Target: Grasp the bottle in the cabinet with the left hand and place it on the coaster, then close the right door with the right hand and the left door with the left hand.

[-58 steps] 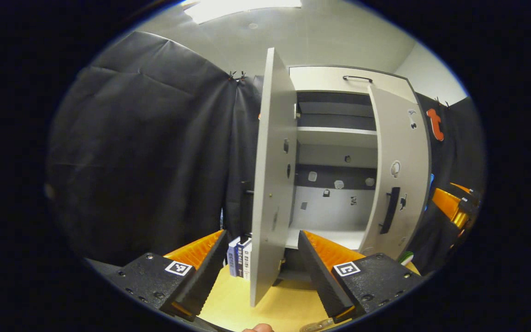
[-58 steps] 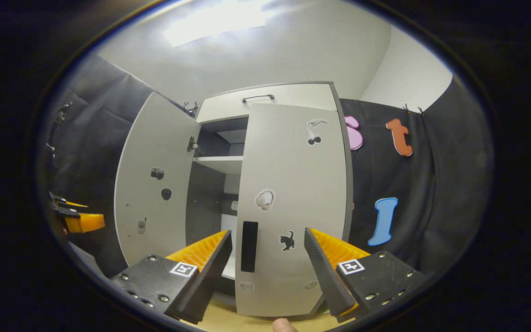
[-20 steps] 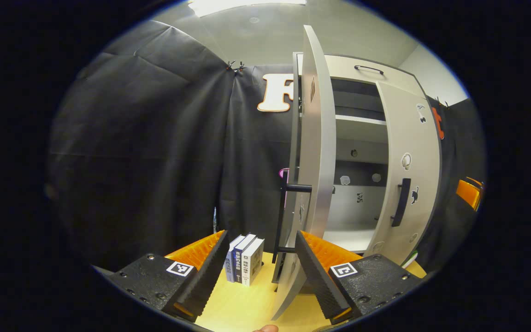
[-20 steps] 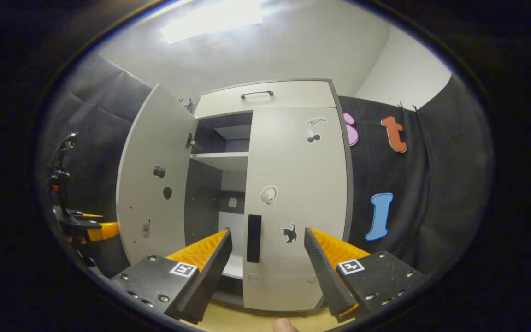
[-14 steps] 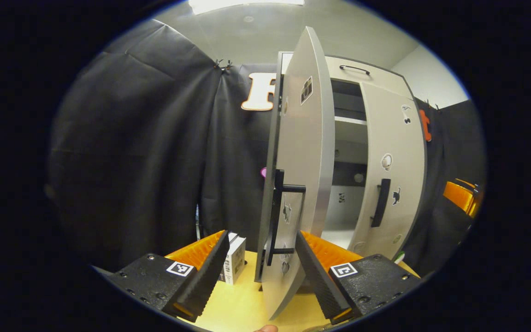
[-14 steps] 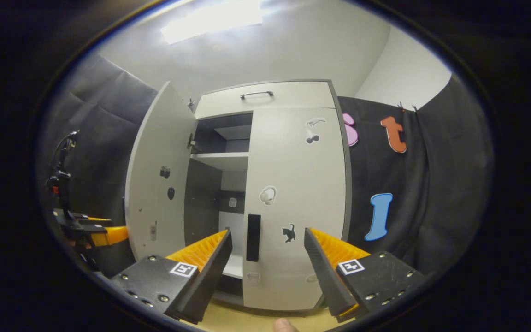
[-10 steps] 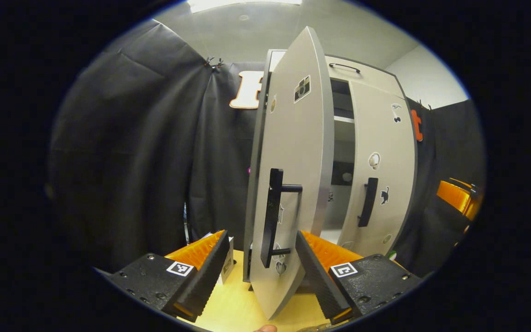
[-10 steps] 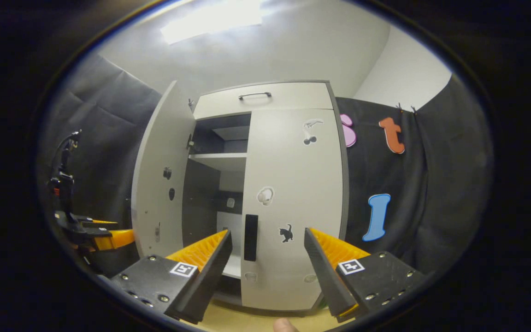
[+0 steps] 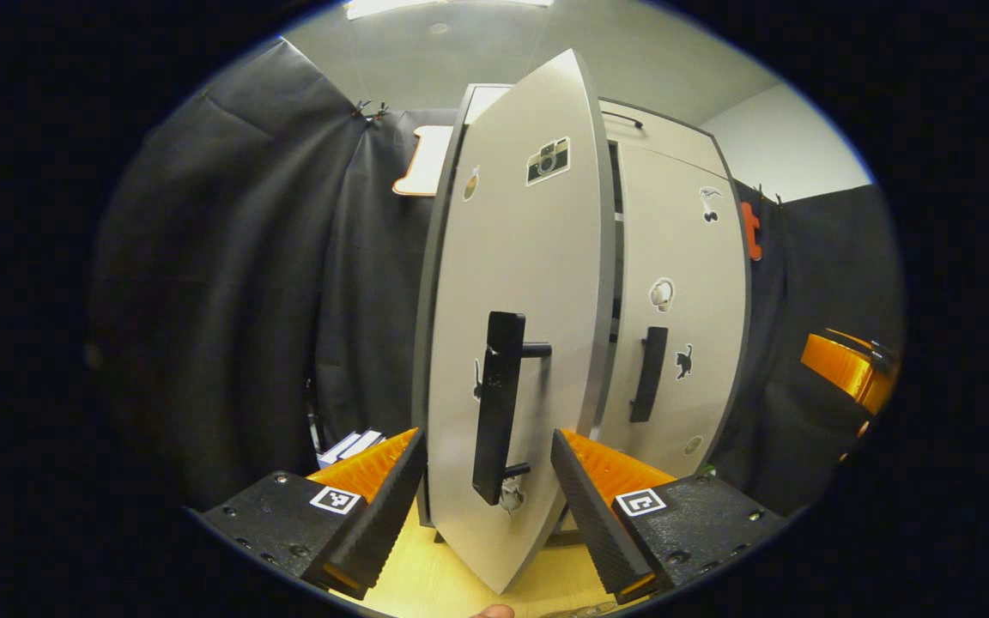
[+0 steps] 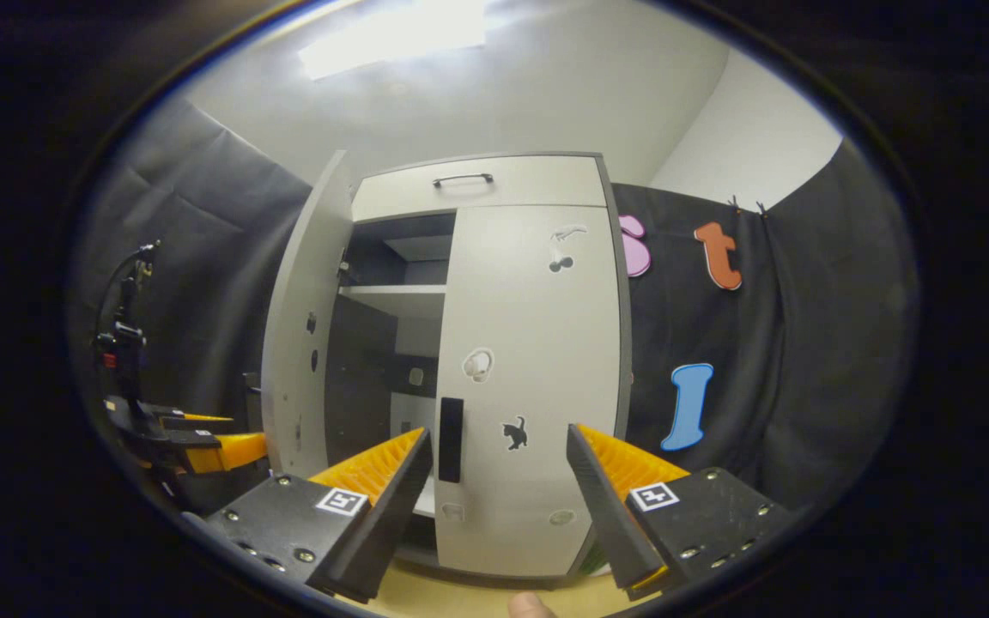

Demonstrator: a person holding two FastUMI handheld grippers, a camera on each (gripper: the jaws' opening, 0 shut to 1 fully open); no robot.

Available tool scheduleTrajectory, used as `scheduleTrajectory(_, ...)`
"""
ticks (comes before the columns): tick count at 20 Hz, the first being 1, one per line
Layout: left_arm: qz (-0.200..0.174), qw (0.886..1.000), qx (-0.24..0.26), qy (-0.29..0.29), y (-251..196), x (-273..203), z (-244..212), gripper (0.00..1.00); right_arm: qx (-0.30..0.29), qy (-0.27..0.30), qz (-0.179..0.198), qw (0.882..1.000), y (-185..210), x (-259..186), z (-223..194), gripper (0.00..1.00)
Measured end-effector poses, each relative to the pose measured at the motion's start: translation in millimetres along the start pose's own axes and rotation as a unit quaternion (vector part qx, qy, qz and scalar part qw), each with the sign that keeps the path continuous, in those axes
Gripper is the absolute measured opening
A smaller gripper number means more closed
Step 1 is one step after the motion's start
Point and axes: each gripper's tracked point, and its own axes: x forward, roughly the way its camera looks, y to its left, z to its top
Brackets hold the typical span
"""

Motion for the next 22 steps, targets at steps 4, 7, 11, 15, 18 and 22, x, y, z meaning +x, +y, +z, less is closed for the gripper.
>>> scheduleTrajectory(4,-0.014,1.0,0.003,0.0,-15.6,3.4,0.0,0.92,-0.001,0.0,0.0,1.0,-0.8,-0.7,-0.5,0.95)
scheduleTrajectory(7,-0.019,1.0,0.004,0.003,-20.5,4.0,-2.3,0.92,-0.003,0.003,-0.001,1.0,-3.1,-0.3,-2.2,0.95)
scheduleTrajectory(11,-0.019,1.0,0.002,0.004,-21.2,3.8,-2.0,0.92,-0.007,0.006,-0.002,1.0,-3.3,-1.9,-3.2,0.95)
scheduleTrajectory(15,-0.019,1.0,0.004,0.004,-22.1,2.5,-1.4,0.93,-0.007,0.007,-0.002,1.0,-3.3,-2.3,-4.0,0.95)
scheduleTrajectory(18,-0.019,1.0,0.006,0.004,-22.7,2.1,-1.3,0.92,-0.007,0.008,-0.001,1.0,-3.5,-2.7,-4.4,0.95)
scheduleTrajectory(22,-0.02,1.0,0.007,0.001,-24.3,1.3,0.7,0.93,-0.007,0.008,-0.001,1.0,-3.7,-2.9,-3.8,0.95)
